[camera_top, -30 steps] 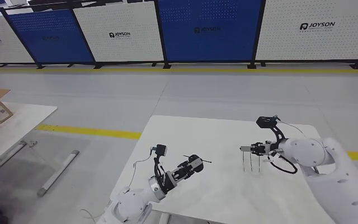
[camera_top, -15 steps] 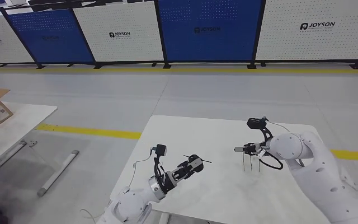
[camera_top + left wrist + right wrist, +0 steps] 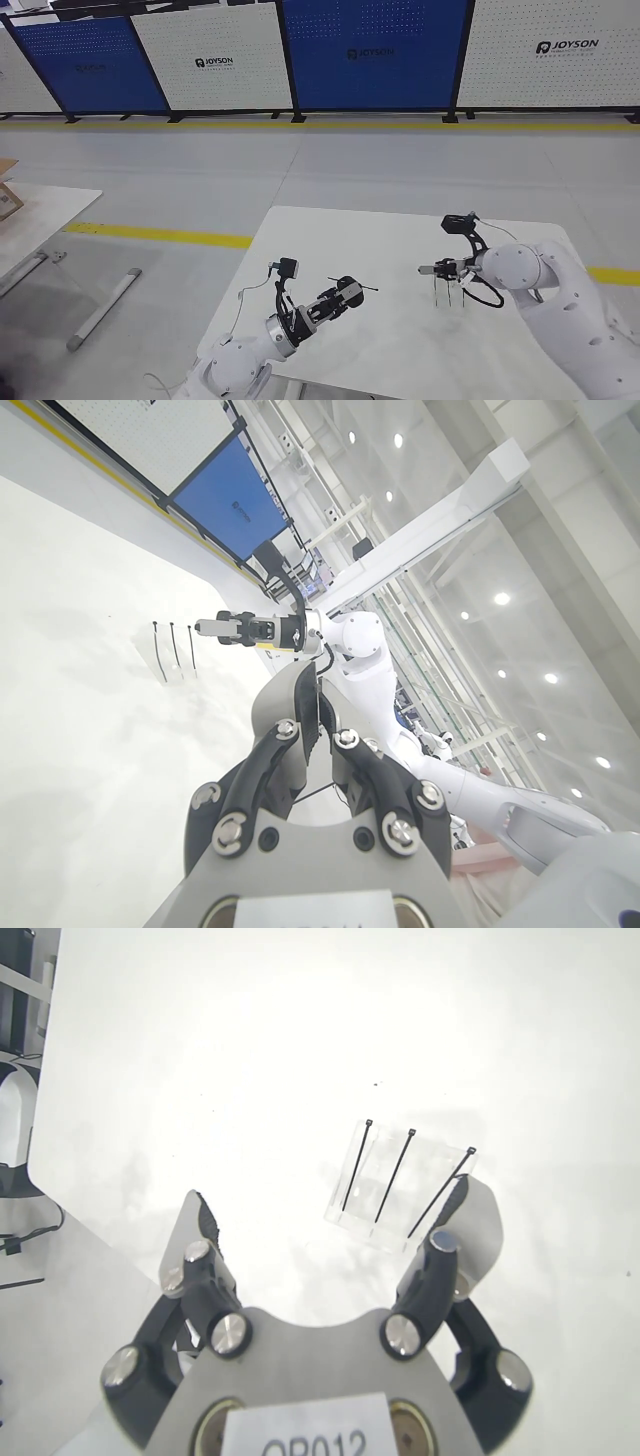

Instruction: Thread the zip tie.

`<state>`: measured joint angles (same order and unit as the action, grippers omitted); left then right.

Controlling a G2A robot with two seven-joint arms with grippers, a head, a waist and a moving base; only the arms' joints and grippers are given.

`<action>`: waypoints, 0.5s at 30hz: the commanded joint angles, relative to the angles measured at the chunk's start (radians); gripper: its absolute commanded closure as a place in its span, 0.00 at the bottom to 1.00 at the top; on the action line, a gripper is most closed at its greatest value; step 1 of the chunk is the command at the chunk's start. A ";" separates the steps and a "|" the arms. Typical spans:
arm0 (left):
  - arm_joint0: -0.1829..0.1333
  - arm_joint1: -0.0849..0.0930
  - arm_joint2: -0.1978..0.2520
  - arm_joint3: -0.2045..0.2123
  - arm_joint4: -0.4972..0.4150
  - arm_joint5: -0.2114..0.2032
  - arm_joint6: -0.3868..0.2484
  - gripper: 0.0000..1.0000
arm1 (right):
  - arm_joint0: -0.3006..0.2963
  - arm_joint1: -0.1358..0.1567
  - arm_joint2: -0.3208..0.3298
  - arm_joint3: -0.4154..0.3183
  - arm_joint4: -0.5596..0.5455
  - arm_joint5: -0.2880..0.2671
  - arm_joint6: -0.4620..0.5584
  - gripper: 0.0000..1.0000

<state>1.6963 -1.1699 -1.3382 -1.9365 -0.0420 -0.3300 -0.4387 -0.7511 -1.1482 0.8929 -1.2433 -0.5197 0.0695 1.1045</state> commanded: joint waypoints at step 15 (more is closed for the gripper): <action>0.000 0.000 0.000 0.000 0.000 0.000 0.000 1.00 | -0.064 0.015 0.030 0.000 -0.006 -0.127 -0.052 0.00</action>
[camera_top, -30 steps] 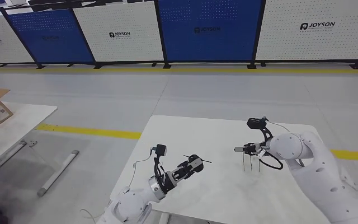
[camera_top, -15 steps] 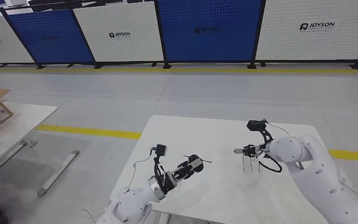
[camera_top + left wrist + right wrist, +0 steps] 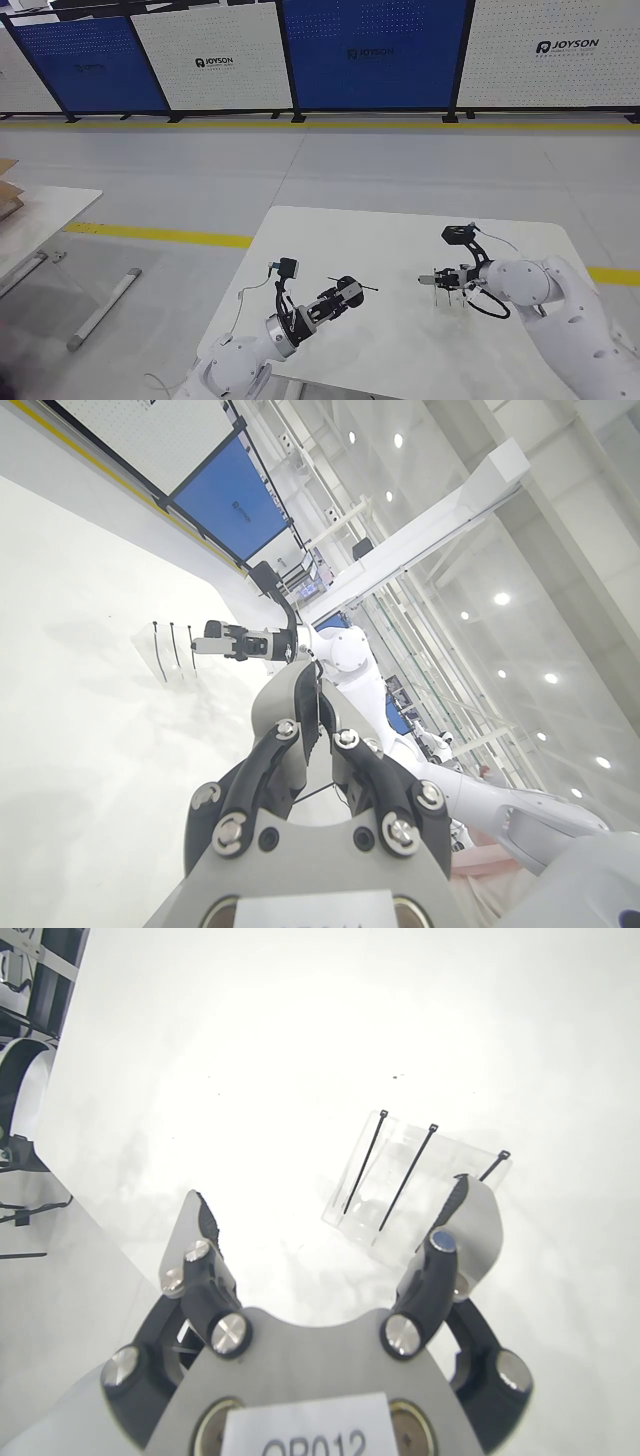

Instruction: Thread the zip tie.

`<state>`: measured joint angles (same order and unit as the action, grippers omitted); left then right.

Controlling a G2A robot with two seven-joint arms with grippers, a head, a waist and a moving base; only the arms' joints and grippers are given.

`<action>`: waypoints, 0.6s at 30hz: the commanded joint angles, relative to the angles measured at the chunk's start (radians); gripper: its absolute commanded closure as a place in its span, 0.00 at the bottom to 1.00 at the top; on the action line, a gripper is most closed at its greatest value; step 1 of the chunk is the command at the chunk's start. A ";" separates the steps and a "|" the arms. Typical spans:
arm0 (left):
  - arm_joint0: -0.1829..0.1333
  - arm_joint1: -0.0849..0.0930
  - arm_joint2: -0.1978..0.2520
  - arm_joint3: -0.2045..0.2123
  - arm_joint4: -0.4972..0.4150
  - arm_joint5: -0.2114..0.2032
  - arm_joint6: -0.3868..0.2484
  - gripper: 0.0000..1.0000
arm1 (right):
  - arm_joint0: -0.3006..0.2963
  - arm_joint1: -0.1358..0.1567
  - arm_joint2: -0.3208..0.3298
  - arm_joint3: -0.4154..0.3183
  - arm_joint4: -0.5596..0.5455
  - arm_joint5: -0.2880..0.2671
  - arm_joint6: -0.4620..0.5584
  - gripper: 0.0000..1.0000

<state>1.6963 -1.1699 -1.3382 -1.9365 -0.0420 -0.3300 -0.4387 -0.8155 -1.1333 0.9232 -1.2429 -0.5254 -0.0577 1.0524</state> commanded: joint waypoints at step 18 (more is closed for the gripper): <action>0.000 0.000 0.000 0.000 0.000 0.000 0.000 1.00 | -0.058 0.020 0.080 -0.035 0.029 -0.019 -0.049 0.00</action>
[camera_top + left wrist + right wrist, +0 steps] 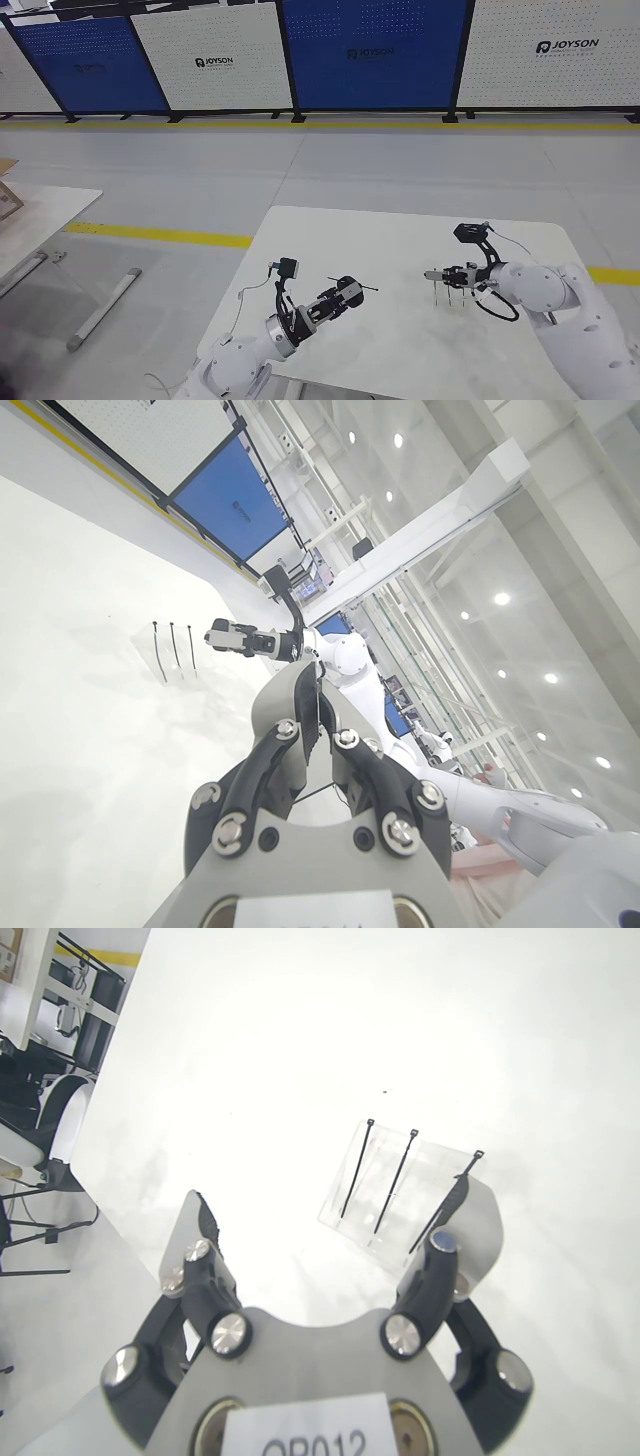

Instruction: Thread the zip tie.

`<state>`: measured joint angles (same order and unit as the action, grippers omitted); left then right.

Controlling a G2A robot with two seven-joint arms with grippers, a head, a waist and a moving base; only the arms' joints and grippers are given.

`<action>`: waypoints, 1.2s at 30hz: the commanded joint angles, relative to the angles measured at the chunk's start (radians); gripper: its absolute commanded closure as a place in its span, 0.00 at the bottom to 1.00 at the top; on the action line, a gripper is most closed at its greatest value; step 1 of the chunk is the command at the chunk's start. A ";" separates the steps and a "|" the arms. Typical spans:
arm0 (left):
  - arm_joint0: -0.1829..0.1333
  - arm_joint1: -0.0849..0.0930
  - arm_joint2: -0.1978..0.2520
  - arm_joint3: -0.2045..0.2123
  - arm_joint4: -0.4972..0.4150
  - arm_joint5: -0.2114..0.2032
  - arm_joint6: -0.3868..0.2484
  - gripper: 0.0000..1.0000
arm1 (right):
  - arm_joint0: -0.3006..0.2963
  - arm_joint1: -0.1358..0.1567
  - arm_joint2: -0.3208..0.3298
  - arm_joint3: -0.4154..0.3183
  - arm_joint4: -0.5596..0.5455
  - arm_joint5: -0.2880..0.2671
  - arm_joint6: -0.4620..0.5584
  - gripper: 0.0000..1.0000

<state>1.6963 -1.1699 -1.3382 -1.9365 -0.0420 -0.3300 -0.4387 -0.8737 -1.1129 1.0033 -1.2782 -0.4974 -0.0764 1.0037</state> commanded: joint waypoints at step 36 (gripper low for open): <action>0.000 0.000 0.000 0.000 0.000 0.000 0.000 1.00 | 0.011 -0.017 -0.039 -0.032 -0.135 0.164 -0.061 0.07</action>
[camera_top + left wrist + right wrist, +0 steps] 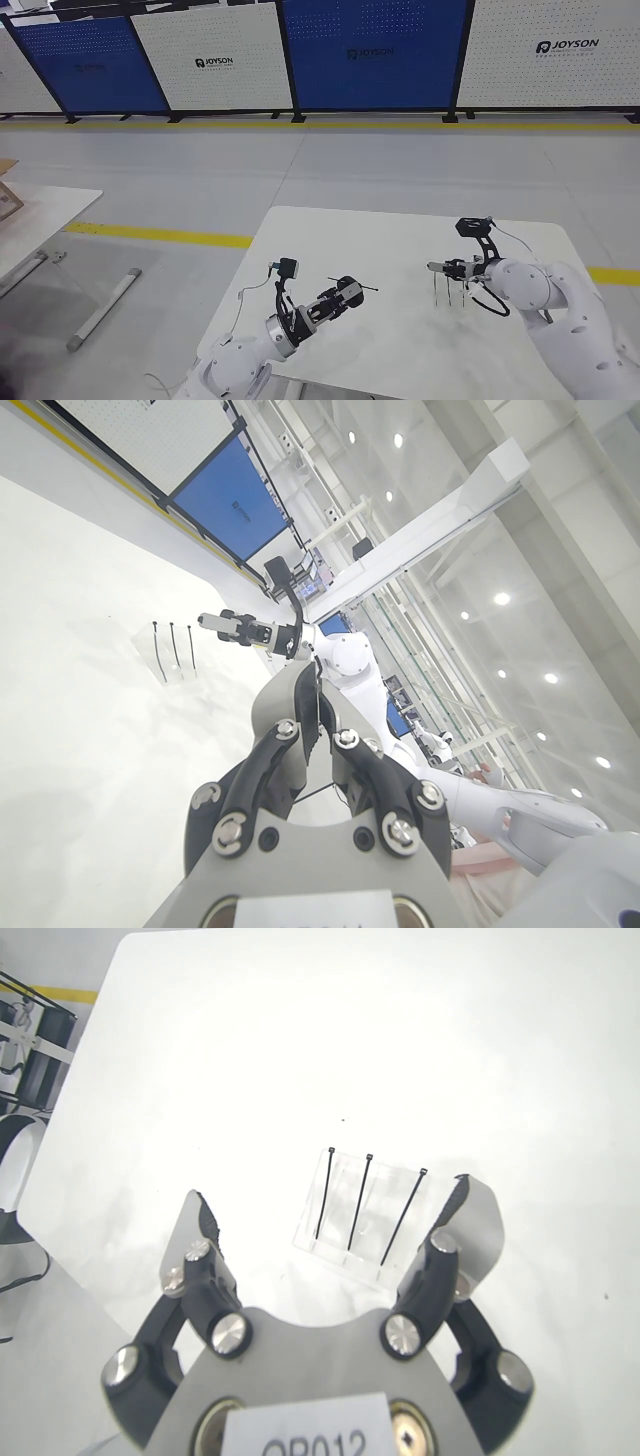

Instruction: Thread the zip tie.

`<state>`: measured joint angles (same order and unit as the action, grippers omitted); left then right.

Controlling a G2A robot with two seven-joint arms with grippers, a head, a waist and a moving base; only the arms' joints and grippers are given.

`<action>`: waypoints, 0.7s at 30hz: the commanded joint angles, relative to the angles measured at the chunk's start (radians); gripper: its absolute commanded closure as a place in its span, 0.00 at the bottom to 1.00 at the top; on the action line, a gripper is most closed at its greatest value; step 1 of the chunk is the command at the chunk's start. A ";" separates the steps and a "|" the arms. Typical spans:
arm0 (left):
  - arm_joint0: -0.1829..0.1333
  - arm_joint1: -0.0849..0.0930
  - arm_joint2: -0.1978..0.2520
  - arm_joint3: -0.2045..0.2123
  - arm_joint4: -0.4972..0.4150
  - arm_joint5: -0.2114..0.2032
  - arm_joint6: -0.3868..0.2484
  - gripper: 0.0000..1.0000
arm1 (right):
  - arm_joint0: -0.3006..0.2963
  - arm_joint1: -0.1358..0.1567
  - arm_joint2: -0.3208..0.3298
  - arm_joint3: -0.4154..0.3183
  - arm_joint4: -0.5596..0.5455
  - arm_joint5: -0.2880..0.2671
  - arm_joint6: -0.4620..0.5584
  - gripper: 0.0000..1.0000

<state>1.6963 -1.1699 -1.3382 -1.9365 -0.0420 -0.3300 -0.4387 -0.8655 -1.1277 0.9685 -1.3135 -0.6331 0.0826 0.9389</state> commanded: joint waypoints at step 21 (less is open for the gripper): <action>0.000 0.000 0.000 0.000 0.000 0.000 0.000 1.00 | 0.021 -0.017 -0.009 0.060 -0.003 0.036 0.049 0.61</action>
<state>1.6963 -1.1699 -1.3382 -1.9365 -0.0420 -0.3300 -0.4387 -0.8454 -1.1437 0.9608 -1.2556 -0.6345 0.1163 0.9854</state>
